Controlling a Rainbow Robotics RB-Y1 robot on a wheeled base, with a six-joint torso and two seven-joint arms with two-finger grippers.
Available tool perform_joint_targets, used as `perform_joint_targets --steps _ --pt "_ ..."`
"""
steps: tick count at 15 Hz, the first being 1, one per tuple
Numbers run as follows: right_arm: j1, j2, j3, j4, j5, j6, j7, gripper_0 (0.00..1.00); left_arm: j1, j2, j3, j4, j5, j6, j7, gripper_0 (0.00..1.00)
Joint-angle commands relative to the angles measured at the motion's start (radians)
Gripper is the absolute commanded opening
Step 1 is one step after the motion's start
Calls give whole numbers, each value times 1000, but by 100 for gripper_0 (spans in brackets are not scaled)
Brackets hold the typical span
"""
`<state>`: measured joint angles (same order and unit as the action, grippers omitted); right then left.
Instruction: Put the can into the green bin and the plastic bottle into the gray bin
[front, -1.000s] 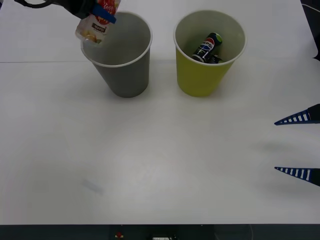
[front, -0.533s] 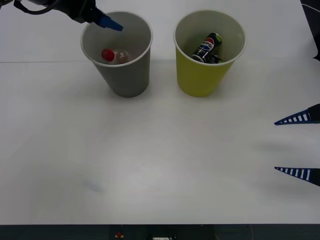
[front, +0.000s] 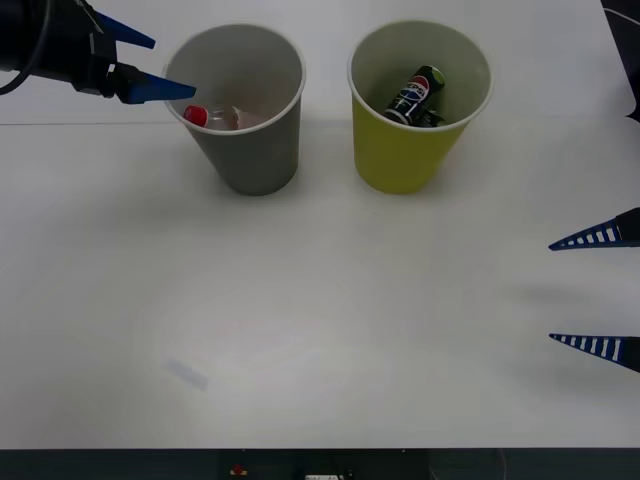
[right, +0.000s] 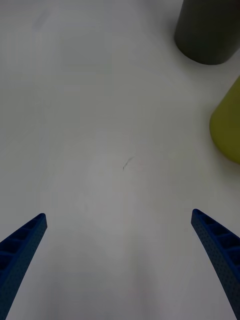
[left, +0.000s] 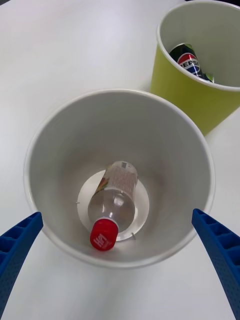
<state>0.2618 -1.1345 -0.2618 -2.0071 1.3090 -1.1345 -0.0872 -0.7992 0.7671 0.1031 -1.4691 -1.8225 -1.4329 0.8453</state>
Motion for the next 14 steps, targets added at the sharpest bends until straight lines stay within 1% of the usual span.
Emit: perform_joint_targets --steps 1,6,7,10,14 --pt "0 0 0 0 0 0 0 100 120 31 67 -36 97 0 -144 100" --pt "0 0 0 0 0 0 0 100 374 109 182 -134 270 0 -390 100" --pt "0 0 0 0 0 0 0 100 408 121 195 -140 295 0 -427 100" --pt "0 0 0 0 0 0 0 100 546 170 225 -142 416 -1 -571 100" --pt "0 0 0 0 0 0 0 100 698 212 254 -142 517 0 -732 100"
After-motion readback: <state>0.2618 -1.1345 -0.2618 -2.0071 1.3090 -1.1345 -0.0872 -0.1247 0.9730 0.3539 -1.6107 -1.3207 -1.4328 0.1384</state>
